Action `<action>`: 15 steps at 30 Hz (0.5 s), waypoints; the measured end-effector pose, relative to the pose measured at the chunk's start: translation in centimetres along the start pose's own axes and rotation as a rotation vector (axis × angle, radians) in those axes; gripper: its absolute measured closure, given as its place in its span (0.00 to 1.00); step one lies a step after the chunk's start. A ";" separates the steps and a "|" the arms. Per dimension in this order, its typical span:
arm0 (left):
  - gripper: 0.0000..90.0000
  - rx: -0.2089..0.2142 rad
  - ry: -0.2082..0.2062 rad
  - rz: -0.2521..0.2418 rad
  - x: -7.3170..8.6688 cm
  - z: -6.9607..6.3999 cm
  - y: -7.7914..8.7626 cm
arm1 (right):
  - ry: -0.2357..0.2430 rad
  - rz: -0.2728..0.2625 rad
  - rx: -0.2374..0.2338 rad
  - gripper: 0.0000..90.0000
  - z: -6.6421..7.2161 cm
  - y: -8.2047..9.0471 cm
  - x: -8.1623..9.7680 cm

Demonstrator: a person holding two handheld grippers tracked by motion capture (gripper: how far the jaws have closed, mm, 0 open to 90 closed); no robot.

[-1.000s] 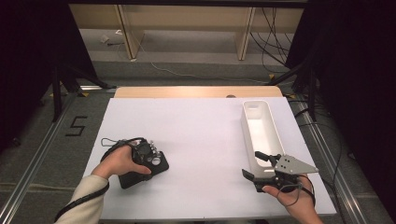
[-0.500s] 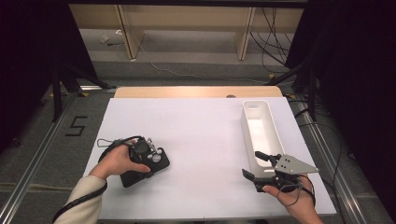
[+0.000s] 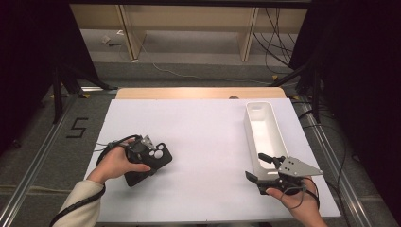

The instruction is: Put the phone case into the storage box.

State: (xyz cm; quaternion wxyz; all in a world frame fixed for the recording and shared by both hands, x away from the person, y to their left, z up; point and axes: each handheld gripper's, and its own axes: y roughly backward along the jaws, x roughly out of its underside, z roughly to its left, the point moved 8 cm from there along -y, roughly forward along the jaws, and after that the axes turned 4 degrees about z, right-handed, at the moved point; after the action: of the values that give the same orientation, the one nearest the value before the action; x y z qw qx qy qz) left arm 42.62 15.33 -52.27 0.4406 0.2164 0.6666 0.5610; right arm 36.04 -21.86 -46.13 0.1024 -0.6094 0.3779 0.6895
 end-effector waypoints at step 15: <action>0.17 -0.018 0.041 -0.150 -1.0 -0.3 1.0 | -0.001 -0.002 -0.001 0.25 0.0 0.0 0.0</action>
State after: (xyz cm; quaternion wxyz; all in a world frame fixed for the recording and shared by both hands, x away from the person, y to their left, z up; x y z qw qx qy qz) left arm 42.70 14.66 -51.03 0.4694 0.1501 0.6849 0.5367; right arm 36.01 -21.86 -46.08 0.1026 -0.6096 0.3769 0.6898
